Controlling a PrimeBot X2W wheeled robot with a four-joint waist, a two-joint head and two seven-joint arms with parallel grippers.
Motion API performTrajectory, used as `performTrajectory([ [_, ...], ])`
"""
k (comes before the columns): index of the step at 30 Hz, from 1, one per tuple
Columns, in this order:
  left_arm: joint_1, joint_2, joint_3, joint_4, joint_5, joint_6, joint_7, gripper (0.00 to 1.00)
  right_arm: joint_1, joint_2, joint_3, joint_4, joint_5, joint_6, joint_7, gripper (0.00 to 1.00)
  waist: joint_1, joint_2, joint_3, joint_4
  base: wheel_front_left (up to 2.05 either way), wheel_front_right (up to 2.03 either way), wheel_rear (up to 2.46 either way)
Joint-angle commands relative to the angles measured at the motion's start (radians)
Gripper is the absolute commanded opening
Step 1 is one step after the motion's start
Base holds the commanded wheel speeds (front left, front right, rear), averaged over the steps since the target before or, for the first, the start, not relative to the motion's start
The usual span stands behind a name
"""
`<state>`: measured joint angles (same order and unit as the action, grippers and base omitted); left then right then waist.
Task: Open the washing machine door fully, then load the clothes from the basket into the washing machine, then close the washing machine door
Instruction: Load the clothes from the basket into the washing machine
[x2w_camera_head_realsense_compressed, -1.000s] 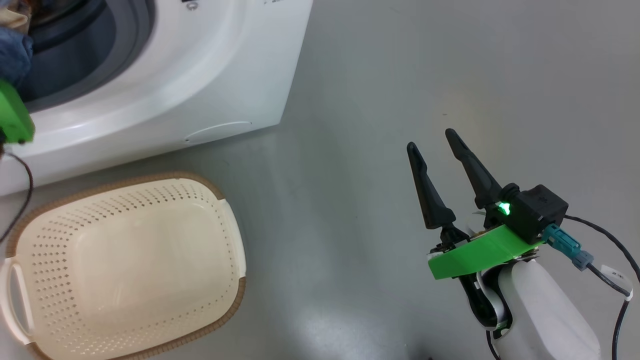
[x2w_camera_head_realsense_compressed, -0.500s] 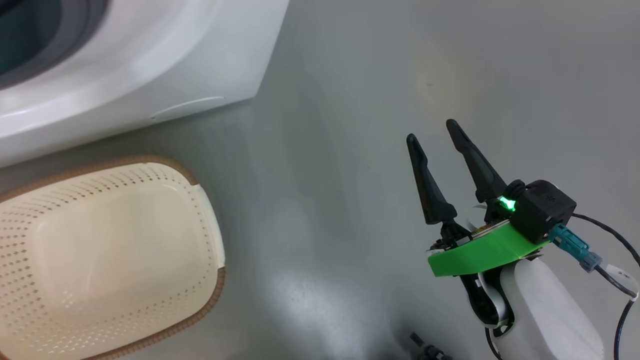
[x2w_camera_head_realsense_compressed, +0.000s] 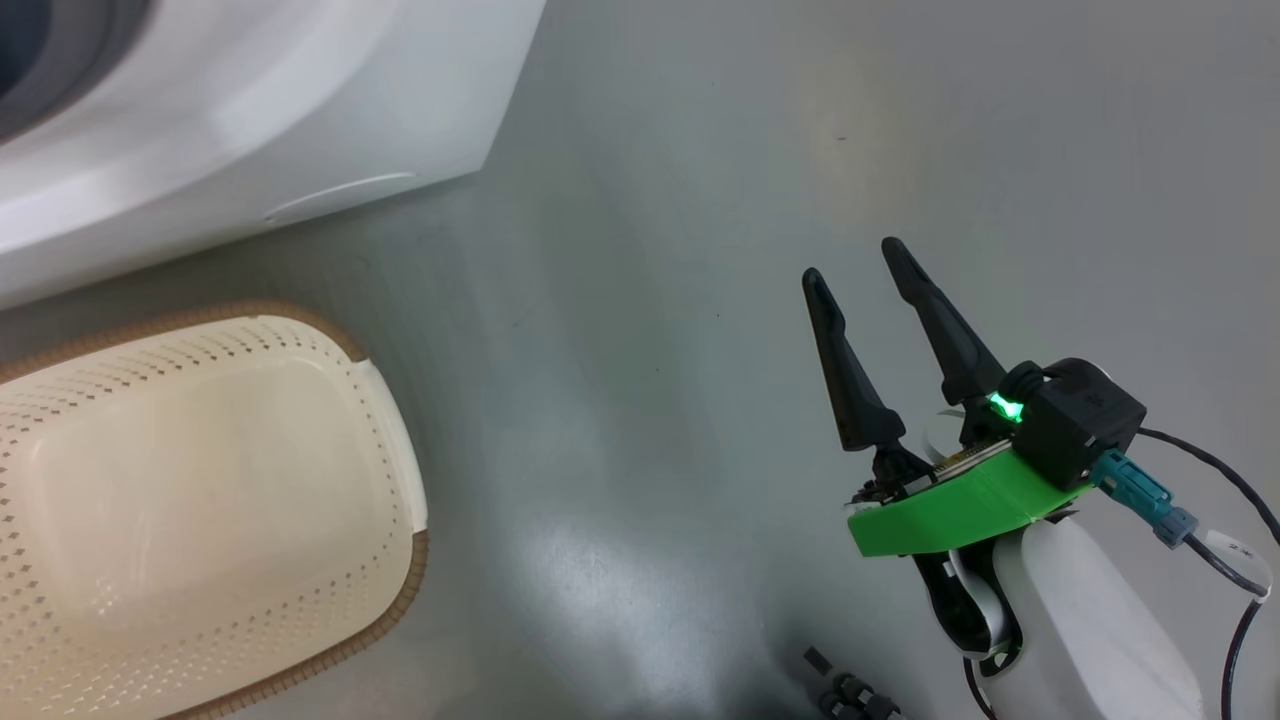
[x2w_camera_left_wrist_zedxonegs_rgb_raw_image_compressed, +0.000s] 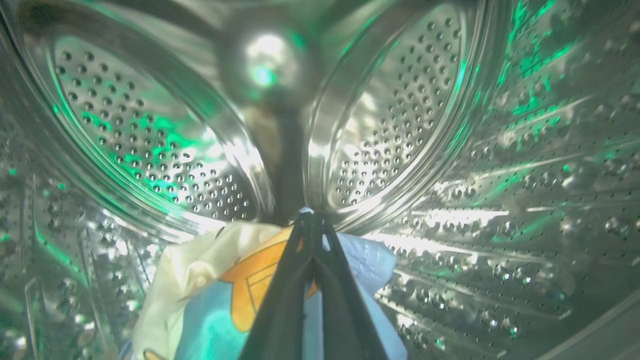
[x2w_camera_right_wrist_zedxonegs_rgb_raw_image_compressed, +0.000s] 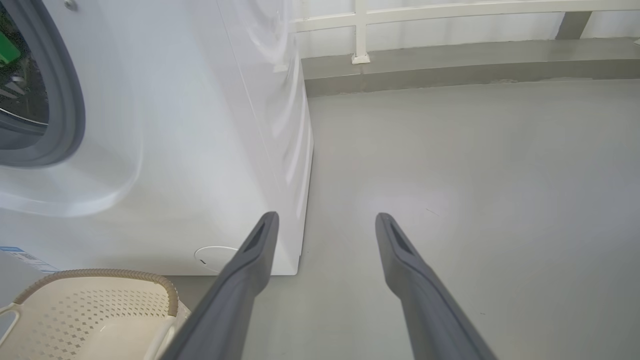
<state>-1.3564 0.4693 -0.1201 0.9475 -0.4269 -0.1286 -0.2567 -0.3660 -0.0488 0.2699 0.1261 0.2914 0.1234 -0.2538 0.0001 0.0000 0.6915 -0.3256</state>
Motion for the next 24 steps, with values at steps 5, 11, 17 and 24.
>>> performTrajectory([
  [5, -0.021, 0.033, -0.03, 0.084, 0.021, -0.002, 0.025, 1.0, 0.009, -0.001, 0.023, -0.008, 0.01, 0.007, -0.008, 1.0, -0.0001, 0.0, -0.014, -0.001, 0.0, 0.0, 0.0],
  [11, -0.054, 0.017, -0.087, 0.188, 0.018, -0.002, 0.132, 1.0, 0.007, -0.001, 0.026, 0.001, 0.014, 0.007, -0.008, 1.0, -0.0001, 0.0, -0.033, 0.002, 0.0, 0.0, 0.0],
  [17, -0.021, 0.012, -0.134, 0.199, -0.013, -0.002, 0.052, 1.0, -0.006, -0.001, 0.024, 0.012, 0.02, 0.007, -0.008, 1.0, -0.0001, 0.0, -0.074, 0.021, 0.0, 0.0, 0.0],
  [24, 0.071, 0.016, -0.182, 0.149, -0.065, -0.002, 0.007, 1.0, -0.011, -0.001, 0.018, 0.029, 0.017, 0.007, -0.008, 1.0, -0.0001, 0.0, -0.13, 0.045, 0.0, 0.0, 0.0],
])
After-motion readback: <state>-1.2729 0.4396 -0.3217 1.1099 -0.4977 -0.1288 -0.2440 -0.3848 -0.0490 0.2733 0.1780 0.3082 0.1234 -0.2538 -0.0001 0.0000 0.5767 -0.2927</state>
